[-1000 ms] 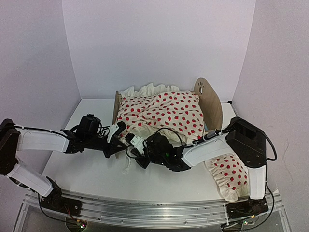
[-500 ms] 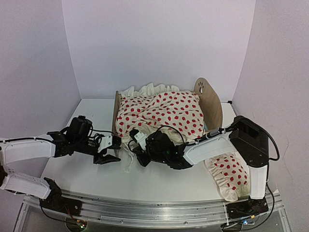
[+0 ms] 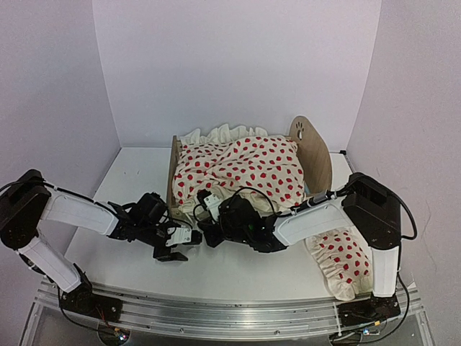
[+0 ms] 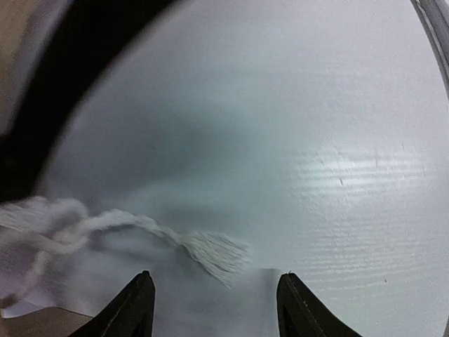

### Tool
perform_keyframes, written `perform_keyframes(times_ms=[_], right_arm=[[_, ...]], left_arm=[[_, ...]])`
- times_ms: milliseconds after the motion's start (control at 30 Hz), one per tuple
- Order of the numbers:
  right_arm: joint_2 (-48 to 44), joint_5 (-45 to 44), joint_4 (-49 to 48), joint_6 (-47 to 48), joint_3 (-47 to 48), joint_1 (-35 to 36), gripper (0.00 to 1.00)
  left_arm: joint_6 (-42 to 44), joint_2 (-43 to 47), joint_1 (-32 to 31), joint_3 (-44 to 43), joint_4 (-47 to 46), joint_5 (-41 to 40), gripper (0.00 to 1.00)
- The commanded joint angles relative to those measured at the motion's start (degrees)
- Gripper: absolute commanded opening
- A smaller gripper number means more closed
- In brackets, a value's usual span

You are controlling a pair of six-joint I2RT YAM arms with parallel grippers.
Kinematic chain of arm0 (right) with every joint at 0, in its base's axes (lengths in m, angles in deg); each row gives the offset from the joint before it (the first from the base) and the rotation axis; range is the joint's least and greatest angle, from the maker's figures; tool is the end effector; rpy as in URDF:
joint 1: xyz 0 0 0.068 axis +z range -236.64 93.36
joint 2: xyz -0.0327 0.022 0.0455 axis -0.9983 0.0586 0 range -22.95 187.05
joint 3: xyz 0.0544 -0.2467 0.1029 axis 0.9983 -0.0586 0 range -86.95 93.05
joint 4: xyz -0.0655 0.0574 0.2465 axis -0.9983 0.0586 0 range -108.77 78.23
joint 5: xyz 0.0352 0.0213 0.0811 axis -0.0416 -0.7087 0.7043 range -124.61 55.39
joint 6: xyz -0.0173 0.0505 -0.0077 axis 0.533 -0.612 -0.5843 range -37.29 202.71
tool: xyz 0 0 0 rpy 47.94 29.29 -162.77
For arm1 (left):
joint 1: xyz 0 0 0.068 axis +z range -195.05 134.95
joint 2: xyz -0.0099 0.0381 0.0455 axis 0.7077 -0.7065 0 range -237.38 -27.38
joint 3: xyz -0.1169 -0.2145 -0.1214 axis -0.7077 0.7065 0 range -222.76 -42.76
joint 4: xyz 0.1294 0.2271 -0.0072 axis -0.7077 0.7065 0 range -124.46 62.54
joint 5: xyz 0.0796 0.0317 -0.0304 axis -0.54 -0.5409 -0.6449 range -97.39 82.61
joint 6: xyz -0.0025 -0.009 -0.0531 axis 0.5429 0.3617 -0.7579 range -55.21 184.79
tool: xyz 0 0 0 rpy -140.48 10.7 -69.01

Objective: Set up the pet bed

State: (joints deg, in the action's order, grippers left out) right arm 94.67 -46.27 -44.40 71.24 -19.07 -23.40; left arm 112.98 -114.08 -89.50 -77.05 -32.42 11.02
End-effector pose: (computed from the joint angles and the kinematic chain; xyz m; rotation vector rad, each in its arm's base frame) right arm 0.2072 0.3949 0.1548 -0.7672 1.8899 0.6350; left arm 0.1809 -0.1932 0.1318 1.8882 1.6246 -0.3769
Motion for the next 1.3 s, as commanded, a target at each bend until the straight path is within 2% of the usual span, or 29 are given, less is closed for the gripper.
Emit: perform_keyframes(times_ms=[0, 67, 200, 300, 433, 533, 767, 867, 900, 967, 1067, 1100, 1133, 1267], right_arm=[[-0.53, -0.3, -1.14, -4.95, 1.7, -0.22, 0.0], [-0.25, -0.5, -1.43, -5.37, 1.55, -0.22, 0.0], [0.23, -0.13, -2.02, -4.95, 1.68, -0.19, 0.0], [0.57, -0.15, -2.19, -4.96, 2.28, -0.22, 0.0], [0.89, -1.09, -2.59, -5.75, 2.58, -0.17, 0.0], [1.19, -0.51, -3.0, -6.48, 2.54, -0.23, 0.0], [1.56, 0.31, -3.51, -6.52, 1.93, -0.41, 0.0], [1.81, 0.37, -3.53, -6.78, 1.92, -0.44, 0.0], [1.89, 0.4, -3.53, -6.75, 2.0, -0.46, 0.0], [1.99, 0.34, -3.55, -6.58, 2.16, -0.43, 0.0], [1.91, 0.4, -3.48, -6.22, 2.25, -0.56, 0.0], [1.9, 0.55, -3.46, -6.25, 2.2, -0.65, 0.0], [1.85, 0.75, -3.43, -6.36, 2.13, -0.74, 0.0], [0.6, 0.23, -1.46, -5.8, 1.9, -1.07, 0.0]], left_arm=[[-24.84, 2.25, -0.9, -6.91, 5.0, -0.34, 0.6], [-30.95, 2.58, -1.71, -6.67, 6.61, -0.56, 0.59], [-33.1, 1.72, -2.93, -6.25, 4.53, -1.45, 0.6], [-32.4, 0.59, -3.8, -6.47, 4.54, 0.02, 0.58], [-31.24, -1.13, -4.33, -4.17, 3.12, -6.44, 0.57], [-30.27, -4.14, -4.35, -1.25, -1.56, -12.99, 0.57], [-27.61, -8.14, -5.99, 0.68, -12.46, -21.42, 0.58], [-25.29, -8.29, -6.0, 0.49, -13.75, -20.75, 0.58], [-25.06, -8.21, -6.02, 0.4, -13.16, -19.97, 0.56], [-24.74, -8.22, -6.01, 0.76, -12.59, -18.79, 0.45], [-24.35, -8.28, -6.03, 0.94, -12.59, -18.59, 0.21], [-24.24, -8.16, -6.05, 0.97, -12.52, -18.59, 0.08], [-24.28, -7.95, -6.02, 0.98, -12.5, -18.58, 0.01], [-25.25, -4.45, -5.91, 1.28, -9.05, -20.28, 0.0]])
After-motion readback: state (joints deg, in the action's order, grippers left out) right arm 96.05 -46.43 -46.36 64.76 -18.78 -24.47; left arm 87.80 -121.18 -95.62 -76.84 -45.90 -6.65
